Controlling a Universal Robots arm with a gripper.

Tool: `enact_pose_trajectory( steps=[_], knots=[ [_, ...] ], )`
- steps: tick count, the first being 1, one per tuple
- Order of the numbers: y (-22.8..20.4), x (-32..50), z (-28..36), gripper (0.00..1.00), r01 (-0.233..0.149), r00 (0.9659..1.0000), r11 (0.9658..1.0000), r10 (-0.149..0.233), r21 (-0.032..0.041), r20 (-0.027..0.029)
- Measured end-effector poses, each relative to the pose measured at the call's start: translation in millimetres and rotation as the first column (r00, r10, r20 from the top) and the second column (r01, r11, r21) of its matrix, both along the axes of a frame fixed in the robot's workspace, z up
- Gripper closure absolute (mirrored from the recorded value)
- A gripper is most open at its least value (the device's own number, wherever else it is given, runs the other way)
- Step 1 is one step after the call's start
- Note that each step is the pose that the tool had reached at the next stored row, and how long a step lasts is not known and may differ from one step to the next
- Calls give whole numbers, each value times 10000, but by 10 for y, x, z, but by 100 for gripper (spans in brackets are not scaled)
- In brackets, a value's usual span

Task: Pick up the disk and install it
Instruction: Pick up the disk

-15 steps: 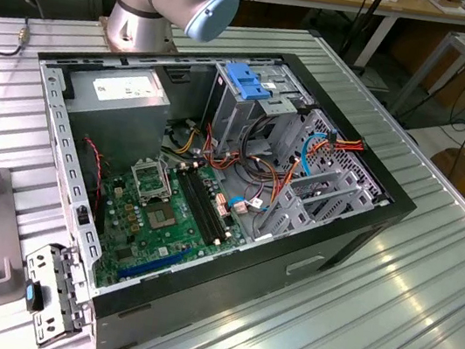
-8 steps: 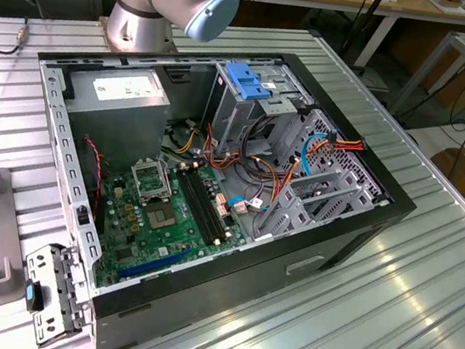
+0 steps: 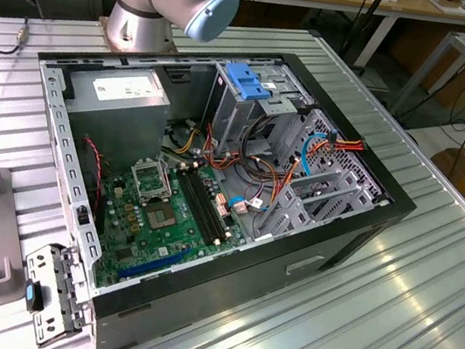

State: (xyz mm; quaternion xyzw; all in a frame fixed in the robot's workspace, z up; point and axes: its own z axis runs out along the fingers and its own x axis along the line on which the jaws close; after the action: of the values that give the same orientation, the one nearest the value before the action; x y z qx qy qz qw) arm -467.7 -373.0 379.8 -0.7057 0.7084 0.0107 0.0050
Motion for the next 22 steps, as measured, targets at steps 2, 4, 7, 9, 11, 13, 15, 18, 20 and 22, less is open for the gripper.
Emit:
enact_pose_trajectory(
  steps=[2, 4, 7, 9, 11, 13, 15, 18, 20, 22],
  knots=[
    [0, 0, 16, 63, 0, 10000, 10000, 0, -1, -2],
    [0, 0, 40, 63, 0, 10000, 10000, 0, -1, -2],
    [0, 0, 86, 63, 0, 10000, 10000, 0, -1, -1],
    [0, 0, 110, 63, 0, 10000, 10000, 0, 0, 0],
    [0, 0, 131, 63, 0, 10000, 10000, 0, 1, 1],
    [0, 0, 158, 63, 0, 10000, 10000, 0, 0, 0],
    [1, 0, 189, 63, 0, 10000, 10000, 0, 0, -1],
    [0, 0, 238, 63, 0, 10000, 10000, 0, 0, -1],
    [0, 0, 268, 63, 0, 10000, 10000, 0, 1, 0],
    [0, 0, 305, 63, 0, 10000, 10000, 0, 0, 0]
  ],
)
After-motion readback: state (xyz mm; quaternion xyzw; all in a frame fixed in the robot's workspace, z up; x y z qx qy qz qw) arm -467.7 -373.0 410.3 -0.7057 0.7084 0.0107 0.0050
